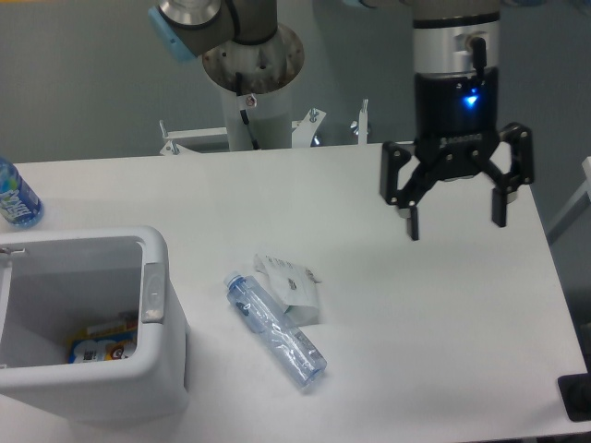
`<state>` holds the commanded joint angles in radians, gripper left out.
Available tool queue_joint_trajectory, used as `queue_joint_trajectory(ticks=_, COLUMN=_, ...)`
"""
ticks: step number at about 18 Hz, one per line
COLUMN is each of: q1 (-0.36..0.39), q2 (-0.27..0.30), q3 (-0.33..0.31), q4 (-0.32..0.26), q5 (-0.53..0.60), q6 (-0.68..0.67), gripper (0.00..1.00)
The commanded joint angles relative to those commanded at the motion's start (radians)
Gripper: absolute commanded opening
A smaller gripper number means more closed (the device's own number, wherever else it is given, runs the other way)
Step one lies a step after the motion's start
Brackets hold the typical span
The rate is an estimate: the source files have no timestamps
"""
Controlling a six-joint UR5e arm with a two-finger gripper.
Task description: Open the trash can
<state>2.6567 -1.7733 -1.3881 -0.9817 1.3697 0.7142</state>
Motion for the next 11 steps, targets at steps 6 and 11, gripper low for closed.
queue_joint_trajectory(ticks=6, q1=0.034, q2=0.003, q3=-0.038, q4=-0.031, q5=0.111, q6=0.292, gripper=1.0)
queue_joint_trajectory(ticks=11, q1=0.072, q2=0.006, q3=-0.057, q4=-0.049, q5=0.121, q6=0.41, gripper=1.0)
